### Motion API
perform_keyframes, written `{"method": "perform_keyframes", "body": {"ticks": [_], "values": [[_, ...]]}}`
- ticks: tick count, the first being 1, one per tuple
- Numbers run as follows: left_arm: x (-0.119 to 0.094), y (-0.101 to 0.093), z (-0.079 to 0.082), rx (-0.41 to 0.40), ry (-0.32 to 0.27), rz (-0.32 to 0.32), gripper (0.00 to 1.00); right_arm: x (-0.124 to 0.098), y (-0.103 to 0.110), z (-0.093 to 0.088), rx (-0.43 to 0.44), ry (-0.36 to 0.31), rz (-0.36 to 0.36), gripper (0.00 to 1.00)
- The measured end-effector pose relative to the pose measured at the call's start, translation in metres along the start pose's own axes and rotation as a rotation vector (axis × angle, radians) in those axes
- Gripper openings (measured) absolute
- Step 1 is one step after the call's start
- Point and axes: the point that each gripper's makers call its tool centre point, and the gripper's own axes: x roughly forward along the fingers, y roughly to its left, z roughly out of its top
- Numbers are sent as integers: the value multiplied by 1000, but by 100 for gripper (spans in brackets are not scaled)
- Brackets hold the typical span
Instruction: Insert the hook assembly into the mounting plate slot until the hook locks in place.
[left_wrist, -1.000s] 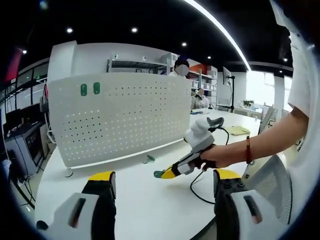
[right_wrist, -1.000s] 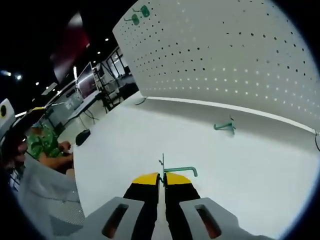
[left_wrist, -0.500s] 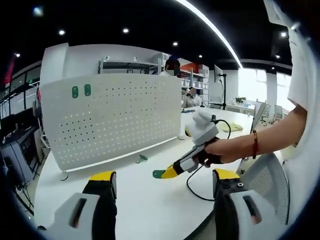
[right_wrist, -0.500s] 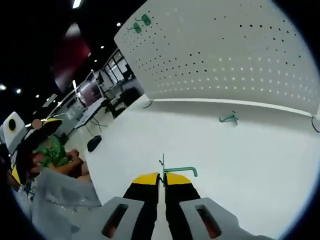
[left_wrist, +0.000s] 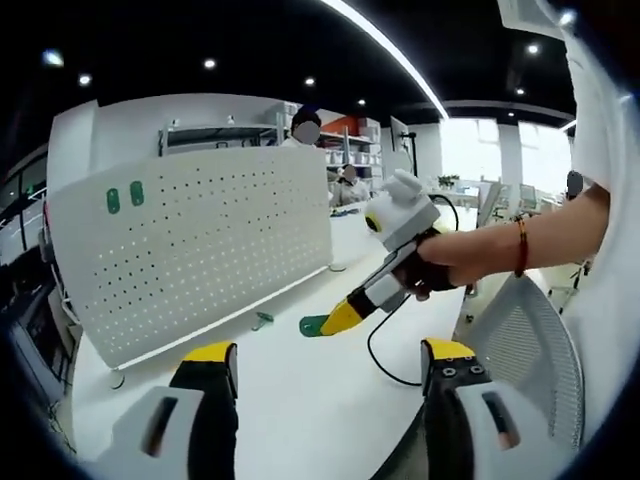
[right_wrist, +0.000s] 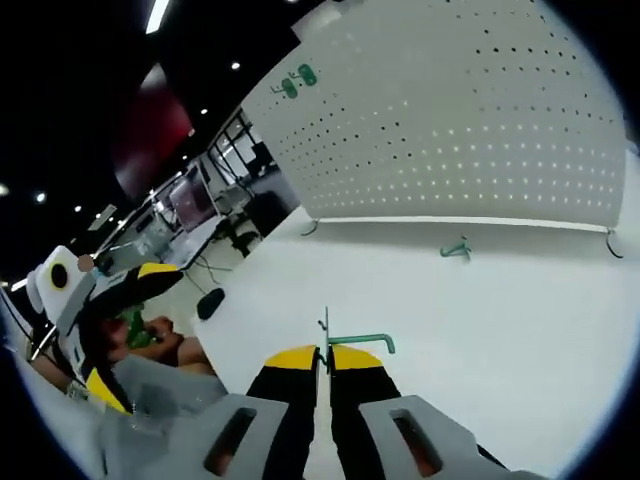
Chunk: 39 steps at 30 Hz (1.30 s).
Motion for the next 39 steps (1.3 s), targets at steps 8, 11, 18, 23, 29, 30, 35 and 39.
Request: {"method": "perform_keyframes", "body": {"ticks": [8,11,18,23,29,30,35,39], "values": [[9,-2,-1,102,26,-52,71,-10,21,2,13,17,30,2],[13,-3,-1,149,35,-66,67,-11,29,4,25,25,44,2],[18,-1,0,215,41,-76,60,-10,50,3,26,62,95,2],[21,-3,-4,266,63,-93,56,-9,65,0,-12,94,129,2],[21,-8,-15,383,113,-116,44,-10,75,-4,-15,132,160,2],[20,-9,-15,394,114,-116,45,-10,76,-5,-16,136,161,2],[19,-12,-17,470,123,-120,41,-14,84,-10,17,171,196,2],[18,-15,-15,517,117,-125,36,-15,90,-16,22,202,214,2]]}}
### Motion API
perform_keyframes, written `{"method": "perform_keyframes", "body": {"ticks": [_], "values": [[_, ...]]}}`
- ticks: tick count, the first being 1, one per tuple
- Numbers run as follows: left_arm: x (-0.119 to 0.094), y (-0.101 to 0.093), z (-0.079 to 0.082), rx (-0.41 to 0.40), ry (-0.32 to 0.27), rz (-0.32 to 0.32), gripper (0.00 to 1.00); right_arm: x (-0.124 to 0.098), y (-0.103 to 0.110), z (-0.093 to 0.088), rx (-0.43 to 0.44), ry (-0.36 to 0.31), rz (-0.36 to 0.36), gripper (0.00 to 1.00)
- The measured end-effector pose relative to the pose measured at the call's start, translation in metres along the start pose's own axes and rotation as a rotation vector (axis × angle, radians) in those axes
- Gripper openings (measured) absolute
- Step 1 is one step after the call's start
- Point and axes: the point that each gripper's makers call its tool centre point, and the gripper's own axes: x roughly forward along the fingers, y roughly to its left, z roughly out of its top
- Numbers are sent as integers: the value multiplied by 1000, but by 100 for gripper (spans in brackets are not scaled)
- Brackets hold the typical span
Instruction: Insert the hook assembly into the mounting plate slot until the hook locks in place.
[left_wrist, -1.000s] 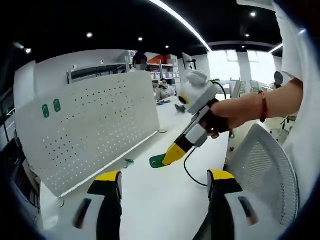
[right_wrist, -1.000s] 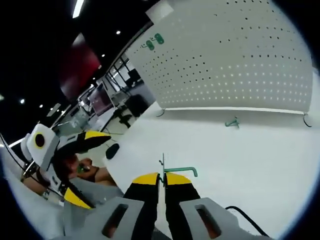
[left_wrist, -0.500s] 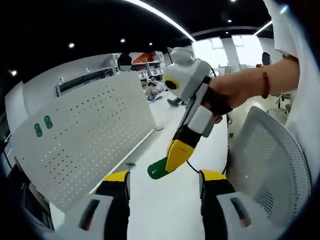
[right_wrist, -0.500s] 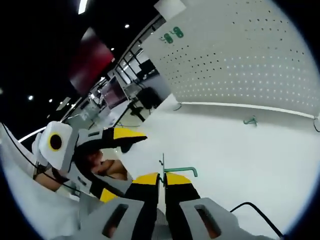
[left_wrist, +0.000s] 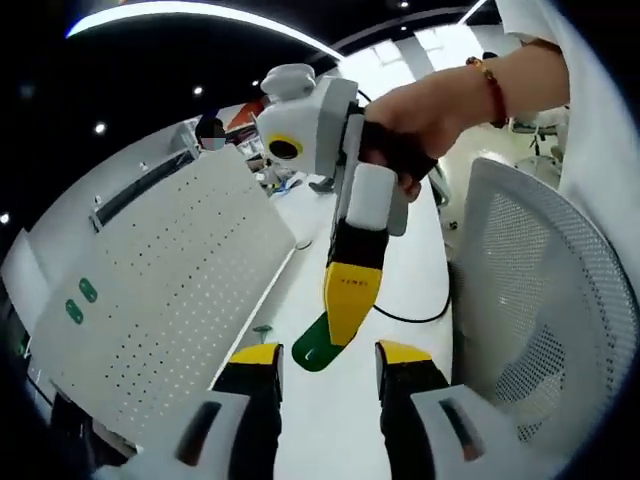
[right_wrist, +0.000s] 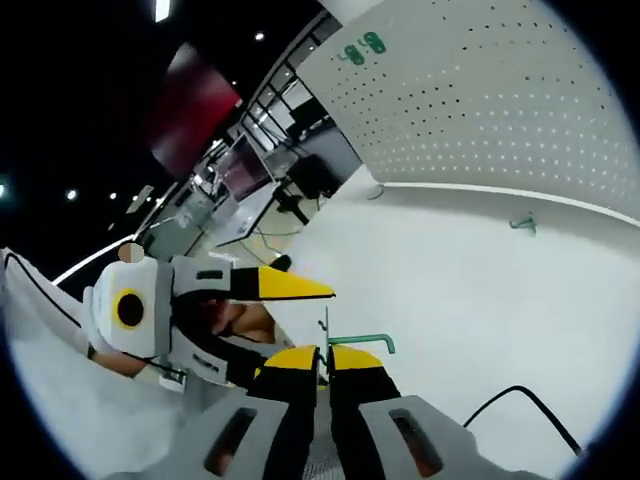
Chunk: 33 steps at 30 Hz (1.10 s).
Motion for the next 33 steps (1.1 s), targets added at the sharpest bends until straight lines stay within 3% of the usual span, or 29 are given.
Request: {"method": "perform_keyframes", "body": {"ticks": [7,15,17,19,22,28,30,33], "values": [[-1,-6,0,142,25,-31,31,2,10,-5,-12,31,33,2],[-3,-10,-4,244,68,-39,24,5,17,-8,-21,60,52,2],[-4,-11,-5,289,82,-40,23,5,18,-9,-25,63,56,2],[-5,-12,-6,383,104,-48,21,6,20,-10,-29,76,66,2],[-6,-19,-10,450,123,-81,20,6,21,-16,-54,123,68,2],[-6,-23,-10,474,140,-93,19,7,23,-19,-81,157,69,3],[-6,-25,-12,516,153,-100,18,8,23,-20,-104,159,77,3],[-8,-24,-11,493,142,-101,18,8,24,-21,-164,162,98,3]]}}
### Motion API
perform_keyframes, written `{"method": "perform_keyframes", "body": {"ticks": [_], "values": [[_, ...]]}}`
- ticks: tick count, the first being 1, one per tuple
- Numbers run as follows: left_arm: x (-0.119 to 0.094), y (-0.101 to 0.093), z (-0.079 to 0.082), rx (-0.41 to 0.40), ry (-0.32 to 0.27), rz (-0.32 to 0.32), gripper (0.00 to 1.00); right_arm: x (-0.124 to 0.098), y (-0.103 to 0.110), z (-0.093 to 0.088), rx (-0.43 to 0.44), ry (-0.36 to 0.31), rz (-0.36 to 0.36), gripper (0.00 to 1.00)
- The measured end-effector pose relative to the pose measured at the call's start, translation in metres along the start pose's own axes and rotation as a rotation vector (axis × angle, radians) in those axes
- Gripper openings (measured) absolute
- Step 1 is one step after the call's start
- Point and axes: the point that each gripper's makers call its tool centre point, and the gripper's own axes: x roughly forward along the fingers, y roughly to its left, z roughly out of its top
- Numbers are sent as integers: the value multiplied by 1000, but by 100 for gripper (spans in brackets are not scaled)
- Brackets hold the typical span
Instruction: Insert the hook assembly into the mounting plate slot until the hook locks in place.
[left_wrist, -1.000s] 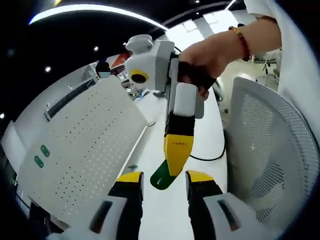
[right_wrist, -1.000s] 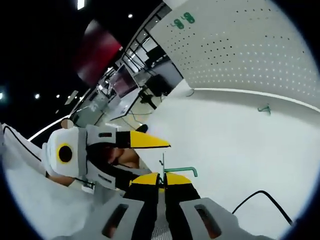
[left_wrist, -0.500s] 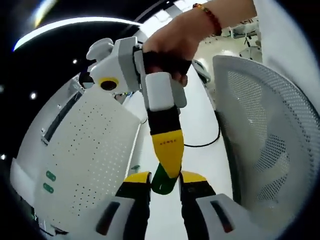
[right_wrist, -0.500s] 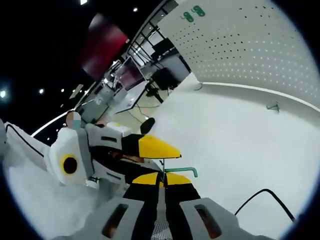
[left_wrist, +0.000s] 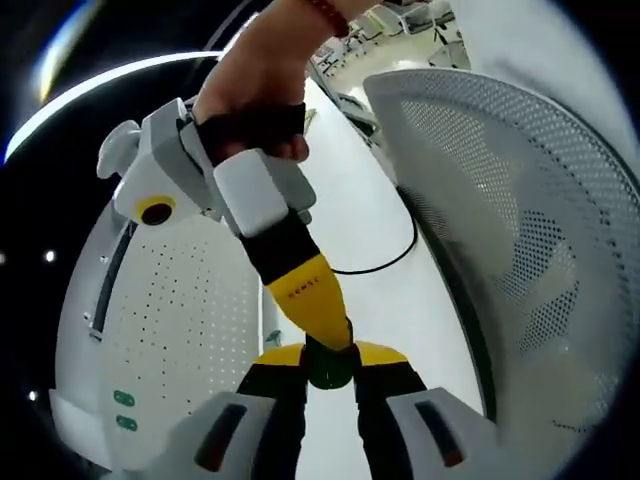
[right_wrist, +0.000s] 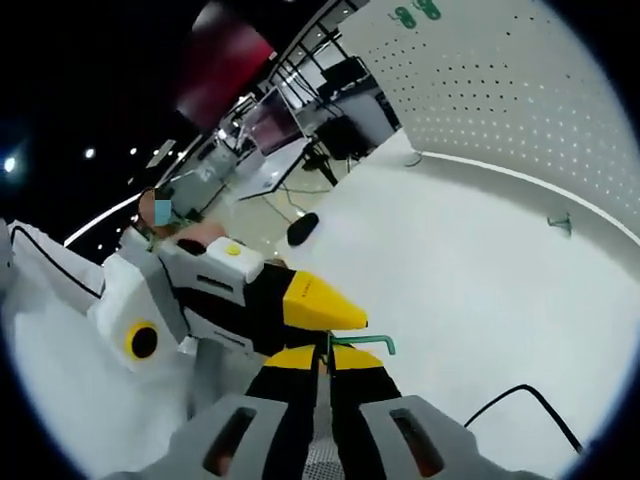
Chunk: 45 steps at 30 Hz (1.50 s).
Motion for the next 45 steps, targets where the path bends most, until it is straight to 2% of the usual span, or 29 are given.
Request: {"method": "perform_keyframes", "body": {"ticks": [3,5,8,11,13,14,16,17,20,23,26,28,32,36,39,41,42,43,44,45], "values": [[-2,5,-3,-21,4,16,18,0,2,6,-94,-37,-3,4],[-2,6,-5,-45,-2,14,17,-1,3,6,-87,-37,-4,5],[-3,7,-10,-89,1,20,17,-5,0,14,-108,-76,-20,13],[-6,12,-10,-192,-38,41,17,-11,-7,20,-125,-106,-53,14],[-9,15,-13,-212,-36,49,17,-15,-6,25,-129,-137,-49,17],[-9,16,-15,-232,-32,56,17,-18,-10,30,-141,-164,-71,15],[-11,18,-15,-275,-45,60,17,-21,-10,31,-136,-169,-65,16],[-12,20,-15,-320,-60,69,17,-23,-10,33,-142,-185,-64,16],[-15,25,-13,-378,-87,82,17,-27,-9,39,-150,-216,-60,18],[-17,30,-10,-491,-134,84,17,-30,-7,45,-151,-245,-53,18],[-20,36,-10,-509,-141,102,17,-34,-6,52,-161,-291,-50,20],[-22,39,-7,-599,-174,104,17,-37,-5,53,-160,-309,-34,20],[-26,43,-4,-708,-229,99,17,-42,-4,56,-191,-347,-45,25],[-33,50,-2,-798,-289,123,17,-46,-2,59,-193,-388,-38,26],[-39,54,1,-828,-331,131,17,-50,0,62,-177,-427,-29,26],[-40,56,-1,-840,-332,140,17,-50,-1,61,-174,-425,-30,23],[-42,58,3,-860,-371,139,17,-50,-6,57,-193,-403,-62,20],[-43,60,1,-882,-378,147,16,-50,-9,55,-197,-396,-74,19],[-46,65,0,-922,-398,174,16,-50,-10,54,-192,-399,-75,19],[-48,66,1,-938,-415,170,16,-51,-11,52,-189,-403,-70,20]]}}
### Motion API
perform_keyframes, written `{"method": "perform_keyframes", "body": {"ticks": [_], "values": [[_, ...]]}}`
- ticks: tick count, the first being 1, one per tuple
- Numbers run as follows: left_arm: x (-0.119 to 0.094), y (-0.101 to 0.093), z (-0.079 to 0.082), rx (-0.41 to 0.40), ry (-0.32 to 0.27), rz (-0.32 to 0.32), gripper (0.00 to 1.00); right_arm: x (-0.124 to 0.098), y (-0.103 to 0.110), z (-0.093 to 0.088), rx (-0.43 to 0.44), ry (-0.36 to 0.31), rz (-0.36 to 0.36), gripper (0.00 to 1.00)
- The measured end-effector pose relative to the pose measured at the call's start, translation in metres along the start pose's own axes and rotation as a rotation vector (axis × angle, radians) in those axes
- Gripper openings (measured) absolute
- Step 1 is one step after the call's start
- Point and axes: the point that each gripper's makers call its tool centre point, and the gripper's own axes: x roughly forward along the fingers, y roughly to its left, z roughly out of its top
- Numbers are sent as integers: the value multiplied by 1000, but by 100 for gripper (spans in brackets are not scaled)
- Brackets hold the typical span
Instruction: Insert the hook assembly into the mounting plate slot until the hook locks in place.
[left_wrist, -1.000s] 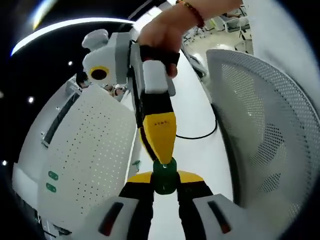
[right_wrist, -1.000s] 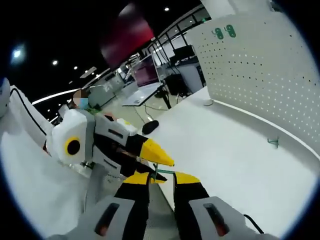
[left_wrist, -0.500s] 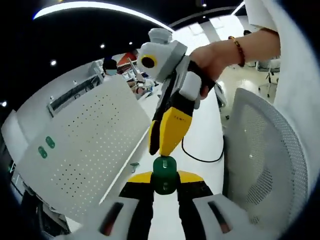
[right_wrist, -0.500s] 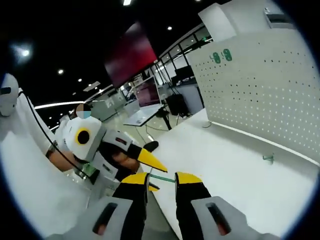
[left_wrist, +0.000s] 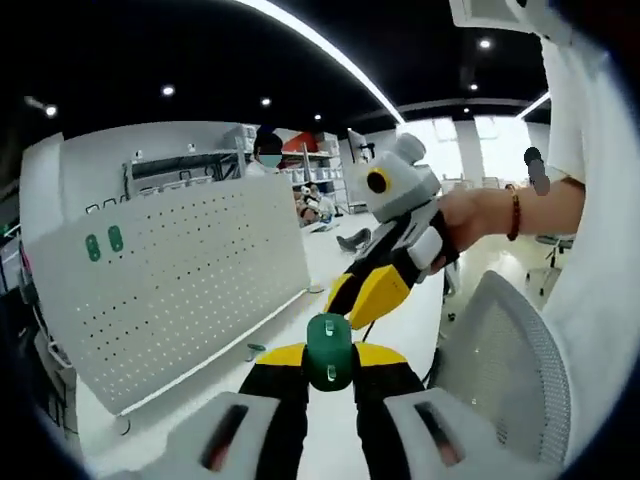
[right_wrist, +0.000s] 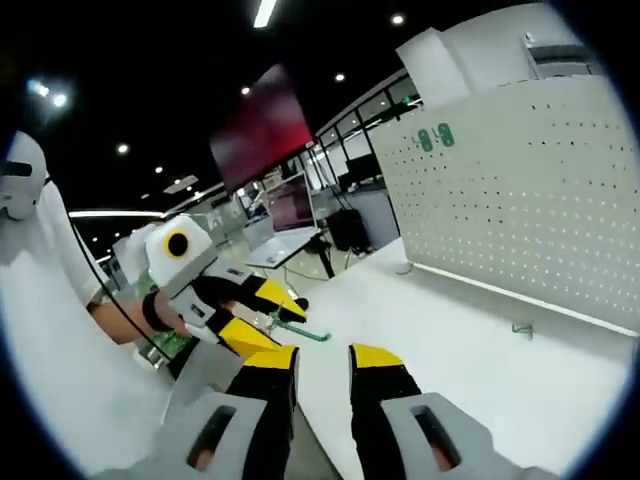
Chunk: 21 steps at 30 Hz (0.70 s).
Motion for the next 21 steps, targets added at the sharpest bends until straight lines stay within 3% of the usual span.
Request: {"method": "perform_keyframes", "body": {"ticks": [7,21], "values": [[-9,0,18,-168,-121,-46,16,-4,6,6,41,-63,32,19],[-15,-12,35,-326,-241,-144,17,-5,31,29,17,-206,163,18]]}}
